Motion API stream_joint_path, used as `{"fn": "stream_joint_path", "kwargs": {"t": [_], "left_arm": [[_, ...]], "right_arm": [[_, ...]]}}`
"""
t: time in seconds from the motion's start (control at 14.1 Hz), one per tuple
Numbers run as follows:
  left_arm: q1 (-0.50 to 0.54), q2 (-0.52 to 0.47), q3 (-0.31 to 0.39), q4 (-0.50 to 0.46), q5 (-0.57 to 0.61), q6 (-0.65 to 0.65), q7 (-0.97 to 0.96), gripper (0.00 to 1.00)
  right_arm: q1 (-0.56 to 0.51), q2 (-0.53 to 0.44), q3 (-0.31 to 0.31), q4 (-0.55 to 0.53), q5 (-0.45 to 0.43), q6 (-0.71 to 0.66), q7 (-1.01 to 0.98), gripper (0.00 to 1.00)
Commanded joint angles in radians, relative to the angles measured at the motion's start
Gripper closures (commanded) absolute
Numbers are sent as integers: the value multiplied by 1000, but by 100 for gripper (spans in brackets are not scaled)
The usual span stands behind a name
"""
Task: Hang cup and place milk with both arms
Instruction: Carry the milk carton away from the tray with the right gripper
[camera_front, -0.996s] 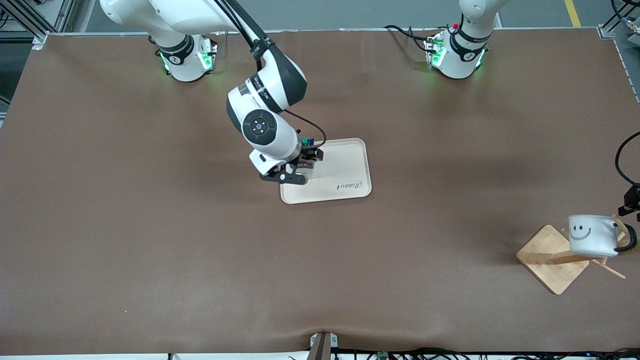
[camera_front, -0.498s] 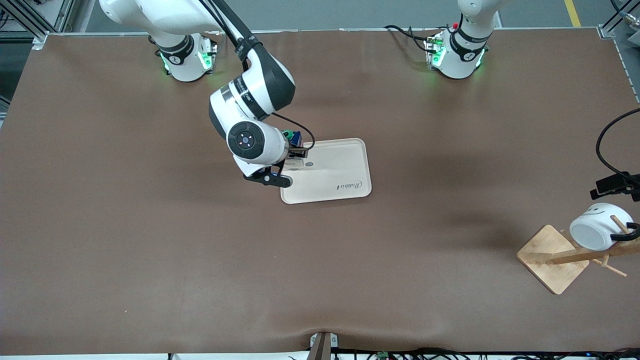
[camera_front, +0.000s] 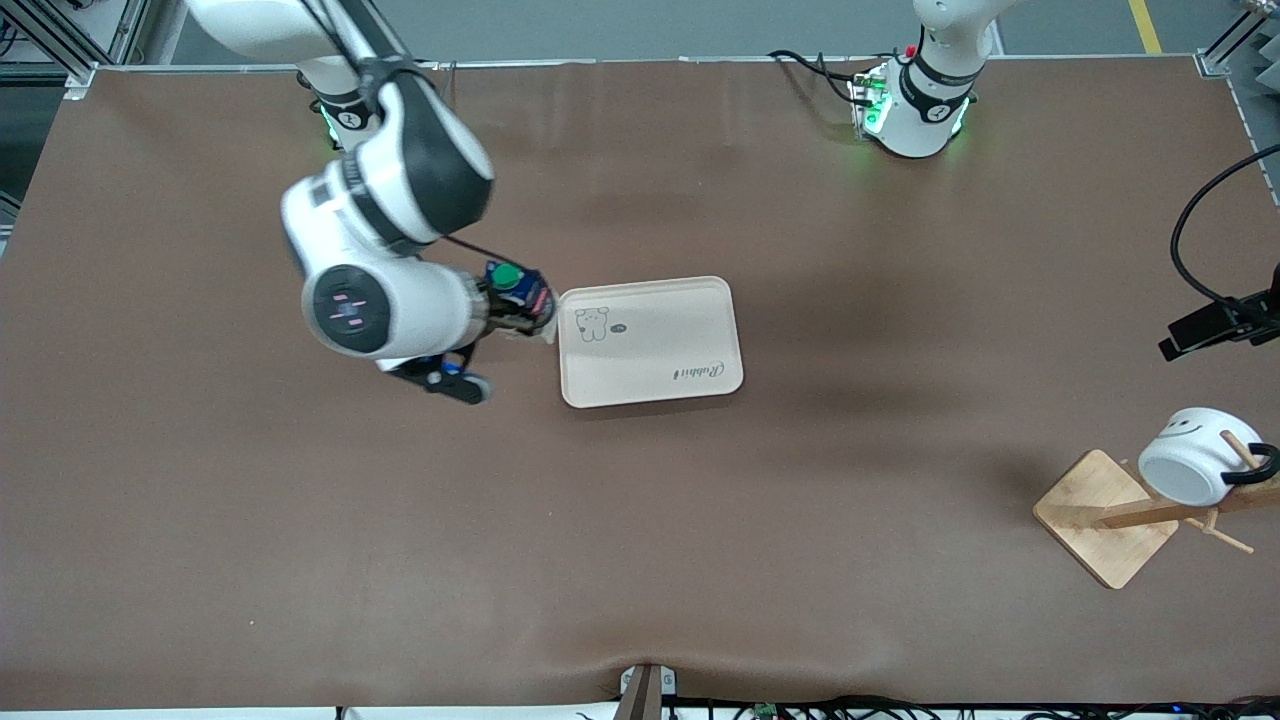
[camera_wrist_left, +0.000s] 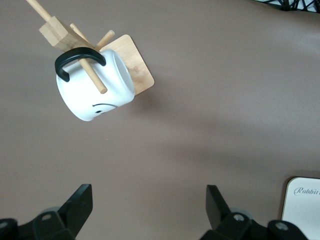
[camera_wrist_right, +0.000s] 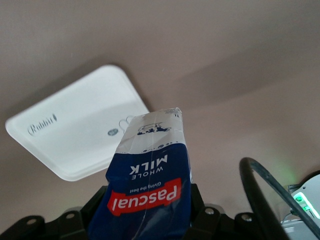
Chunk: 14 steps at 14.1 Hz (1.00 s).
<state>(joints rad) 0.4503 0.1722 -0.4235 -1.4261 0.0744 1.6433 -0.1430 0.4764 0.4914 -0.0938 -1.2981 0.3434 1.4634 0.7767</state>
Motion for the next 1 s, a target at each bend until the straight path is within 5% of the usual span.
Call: {"fn": "stream_joint_path", "kwargs": {"t": [0.0,0.28,0.71,0.92], "left_arm": [[10,-46,-15,0,1,-46,-6,0],[13,-85,-37,-2,-2,-77,3,0],[-10,-155,-63,-36,-36,-109,-9,0],[-195,-201,141,-74,-42,-150,0,0]], "right_arm": [[-85,-28,16,3,-15,-28,21,100],[-205,-51,17,-4,-50,-73,-25,100],[-373,-51,16,-44,-171,-48,-449,100],[-441,-79,16,-99,-193,-41,-562,100]]}}
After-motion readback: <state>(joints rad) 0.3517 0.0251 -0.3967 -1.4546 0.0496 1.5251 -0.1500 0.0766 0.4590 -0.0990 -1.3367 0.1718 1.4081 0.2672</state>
